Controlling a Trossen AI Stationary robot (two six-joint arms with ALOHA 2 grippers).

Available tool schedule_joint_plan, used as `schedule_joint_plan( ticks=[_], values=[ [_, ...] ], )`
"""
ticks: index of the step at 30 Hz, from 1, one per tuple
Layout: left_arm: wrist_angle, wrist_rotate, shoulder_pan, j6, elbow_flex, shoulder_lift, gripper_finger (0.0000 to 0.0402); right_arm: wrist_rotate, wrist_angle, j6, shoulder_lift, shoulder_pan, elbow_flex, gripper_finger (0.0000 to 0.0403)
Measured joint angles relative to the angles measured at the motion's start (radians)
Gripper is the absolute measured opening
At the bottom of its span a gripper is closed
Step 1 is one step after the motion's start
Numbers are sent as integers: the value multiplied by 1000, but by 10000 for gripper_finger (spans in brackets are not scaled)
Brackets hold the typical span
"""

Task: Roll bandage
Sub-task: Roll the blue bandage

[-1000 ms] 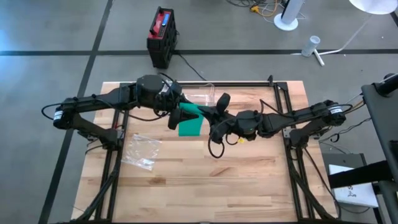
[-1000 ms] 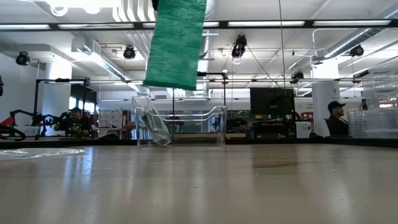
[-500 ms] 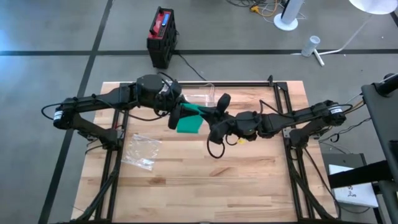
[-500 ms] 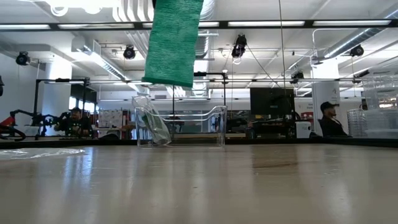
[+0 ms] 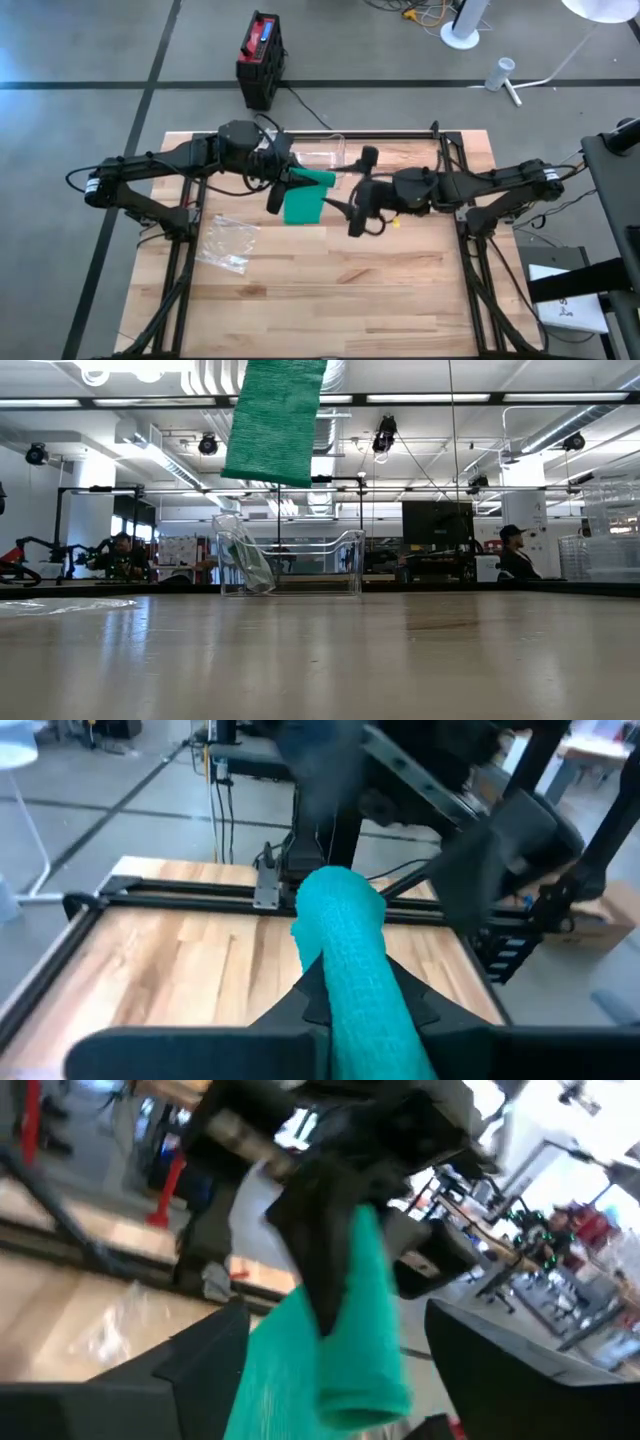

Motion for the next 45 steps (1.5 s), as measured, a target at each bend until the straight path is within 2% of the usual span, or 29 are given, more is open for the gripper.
schedule_joint_plan(
  ticks=[5,10,15,22,25,29,34,36,40,45],
  values=[
    [-9,-2,-2,88,0,0,15,-24,-7,91,1,-36,-1,302],
    [-9,-5,-14,155,0,0,22,-136,-27,166,9,-72,-2,263],
    [-6,-9,-25,211,0,-8,21,-138,-34,173,9,-80,-3,199],
    [3,-21,-26,214,0,-12,38,-138,-35,93,9,-80,-3,65],
    [4,-28,-25,175,0,-12,65,-94,-32,4,8,-73,-3,15],
    [6,-28,-14,112,0,-19,121,46,-2,-162,8,-41,-5,18],
    [9,-19,28,67,0,-57,211,130,93,-367,7,-4,-30,7],
    [25,23,51,32,0,-66,247,142,124,-431,7,2,-38,7],
    [61,177,86,-112,0,-58,307,146,135,-486,7,1,-45,6],
    [71,200,87,-192,0,-30,329,158,163,-541,7,1,-45,6]
  ],
)
